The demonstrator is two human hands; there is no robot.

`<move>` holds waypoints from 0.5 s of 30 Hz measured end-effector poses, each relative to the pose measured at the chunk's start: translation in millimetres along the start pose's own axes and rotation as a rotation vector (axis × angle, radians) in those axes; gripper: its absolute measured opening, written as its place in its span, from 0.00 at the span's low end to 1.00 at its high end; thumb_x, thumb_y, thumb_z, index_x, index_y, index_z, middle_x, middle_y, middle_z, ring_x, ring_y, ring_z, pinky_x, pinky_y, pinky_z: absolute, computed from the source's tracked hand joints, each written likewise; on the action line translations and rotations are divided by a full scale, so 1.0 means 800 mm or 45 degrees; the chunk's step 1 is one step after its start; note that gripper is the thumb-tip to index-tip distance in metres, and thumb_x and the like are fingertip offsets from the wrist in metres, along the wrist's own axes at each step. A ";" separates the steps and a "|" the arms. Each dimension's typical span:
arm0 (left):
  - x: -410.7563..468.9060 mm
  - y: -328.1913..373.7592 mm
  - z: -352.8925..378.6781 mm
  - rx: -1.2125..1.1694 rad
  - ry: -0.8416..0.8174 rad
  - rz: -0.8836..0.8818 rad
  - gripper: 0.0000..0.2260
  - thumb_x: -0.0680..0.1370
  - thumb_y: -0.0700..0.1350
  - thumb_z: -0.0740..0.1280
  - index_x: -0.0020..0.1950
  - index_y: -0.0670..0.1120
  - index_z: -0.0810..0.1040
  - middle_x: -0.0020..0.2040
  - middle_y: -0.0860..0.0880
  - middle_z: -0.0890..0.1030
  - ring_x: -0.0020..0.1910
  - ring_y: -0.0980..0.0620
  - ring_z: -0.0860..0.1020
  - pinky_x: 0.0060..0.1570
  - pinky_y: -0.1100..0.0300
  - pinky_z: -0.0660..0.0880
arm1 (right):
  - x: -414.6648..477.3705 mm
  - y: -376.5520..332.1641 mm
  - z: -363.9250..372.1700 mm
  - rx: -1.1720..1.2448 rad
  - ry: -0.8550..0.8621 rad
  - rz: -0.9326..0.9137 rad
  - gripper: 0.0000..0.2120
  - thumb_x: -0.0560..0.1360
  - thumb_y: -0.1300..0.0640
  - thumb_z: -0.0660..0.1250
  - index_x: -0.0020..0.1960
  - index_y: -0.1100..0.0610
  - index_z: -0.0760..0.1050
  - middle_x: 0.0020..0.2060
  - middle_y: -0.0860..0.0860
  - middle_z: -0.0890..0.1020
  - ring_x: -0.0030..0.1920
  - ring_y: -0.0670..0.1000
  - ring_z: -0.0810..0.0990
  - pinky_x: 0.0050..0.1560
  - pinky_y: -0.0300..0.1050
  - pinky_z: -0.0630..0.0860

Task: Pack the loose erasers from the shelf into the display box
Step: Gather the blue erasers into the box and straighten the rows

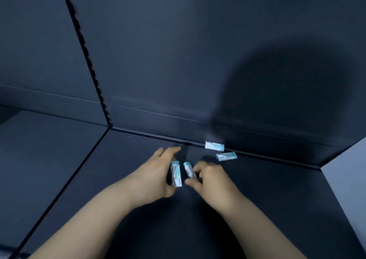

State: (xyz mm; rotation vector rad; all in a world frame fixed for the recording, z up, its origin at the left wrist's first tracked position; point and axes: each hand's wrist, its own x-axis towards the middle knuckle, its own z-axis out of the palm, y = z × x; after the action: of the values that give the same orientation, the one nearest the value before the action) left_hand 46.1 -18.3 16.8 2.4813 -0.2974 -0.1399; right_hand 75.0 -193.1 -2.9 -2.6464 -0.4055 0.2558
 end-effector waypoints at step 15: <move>-0.021 0.008 0.034 0.066 -0.164 -0.257 0.32 0.67 0.52 0.74 0.68 0.53 0.66 0.58 0.55 0.64 0.58 0.57 0.67 0.60 0.66 0.66 | 0.010 0.009 -0.015 0.041 -0.397 -0.279 0.32 0.64 0.53 0.76 0.65 0.47 0.68 0.51 0.45 0.68 0.55 0.47 0.72 0.59 0.43 0.70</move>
State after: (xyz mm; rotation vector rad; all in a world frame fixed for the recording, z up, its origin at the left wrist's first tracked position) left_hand 24.1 -34.9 -0.5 2.5549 -0.1039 -0.3816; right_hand 87.2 -201.6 3.0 -2.5064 -0.7787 0.6005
